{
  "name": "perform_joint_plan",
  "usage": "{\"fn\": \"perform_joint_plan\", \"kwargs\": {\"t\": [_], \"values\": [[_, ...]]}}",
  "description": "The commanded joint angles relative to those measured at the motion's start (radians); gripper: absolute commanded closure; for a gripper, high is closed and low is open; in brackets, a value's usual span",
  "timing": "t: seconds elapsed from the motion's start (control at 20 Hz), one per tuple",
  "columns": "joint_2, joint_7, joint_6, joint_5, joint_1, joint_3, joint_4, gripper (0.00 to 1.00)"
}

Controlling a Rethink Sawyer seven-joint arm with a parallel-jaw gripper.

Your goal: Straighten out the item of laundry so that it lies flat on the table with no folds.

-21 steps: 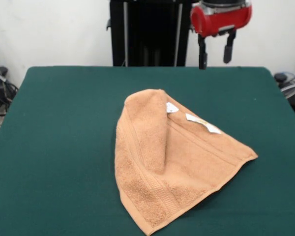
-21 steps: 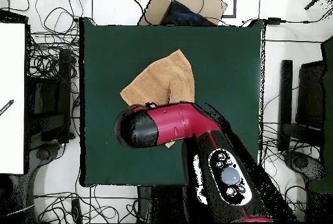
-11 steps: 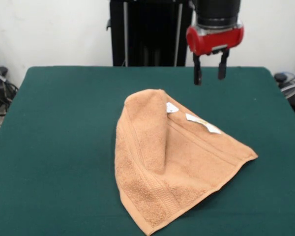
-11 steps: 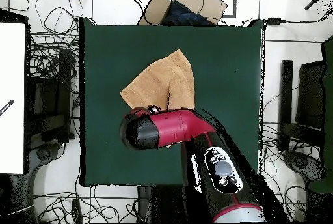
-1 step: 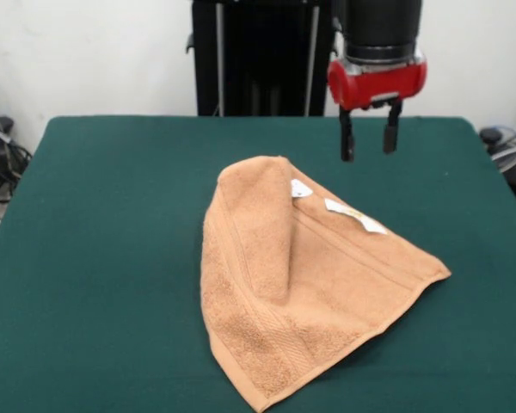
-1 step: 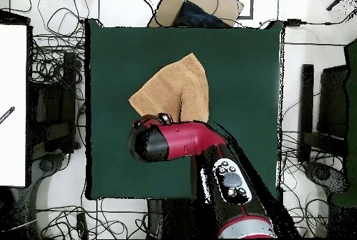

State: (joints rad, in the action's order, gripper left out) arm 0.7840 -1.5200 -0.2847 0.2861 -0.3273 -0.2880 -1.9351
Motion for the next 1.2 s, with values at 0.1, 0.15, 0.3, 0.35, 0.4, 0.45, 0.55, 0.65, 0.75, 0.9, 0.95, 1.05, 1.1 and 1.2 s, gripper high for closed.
{"fn": "perform_joint_plan", "kwargs": {"t": [0.1,0.15,0.3,0.35,0.4,0.45,0.55,0.65,0.75,0.9,0.95,1.05,1.1,1.2], "values": [[-0.141,-0.3,0.203,-0.063,0.045,0.058,-0.052,0.0],[-0.164,-0.3,0.22,-0.07,0.046,0.058,-0.056,0.0],[-0.217,-0.292,0.272,-0.089,0.048,0.059,-0.062,0.0],[-0.234,-0.289,0.285,-0.095,0.05,0.06,-0.063,0.0],[-0.248,-0.284,0.288,-0.099,0.057,0.068,-0.059,0.0],[-0.264,-0.275,0.293,-0.102,0.059,0.07,-0.056,0.0],[-0.294,-0.262,0.306,-0.106,0.056,0.068,-0.051,0.0],[-0.315,-0.25,0.312,-0.11,0.053,0.068,-0.046,0.0],[-0.34,-0.241,0.322,-0.111,0.041,0.057,-0.041,0.0],[-0.368,-0.236,0.345,-0.108,0.035,0.052,-0.03,0.0],[-0.376,-0.236,0.351,-0.106,0.031,0.049,-0.028,0.0],[-0.388,-0.241,0.364,-0.107,0.03,0.05,-0.027,0.0],[-0.391,-0.244,0.374,-0.106,0.03,0.051,-0.028,0.0],[-0.396,-0.248,0.384,-0.107,0.031,0.053,-0.03,0.0]]}}
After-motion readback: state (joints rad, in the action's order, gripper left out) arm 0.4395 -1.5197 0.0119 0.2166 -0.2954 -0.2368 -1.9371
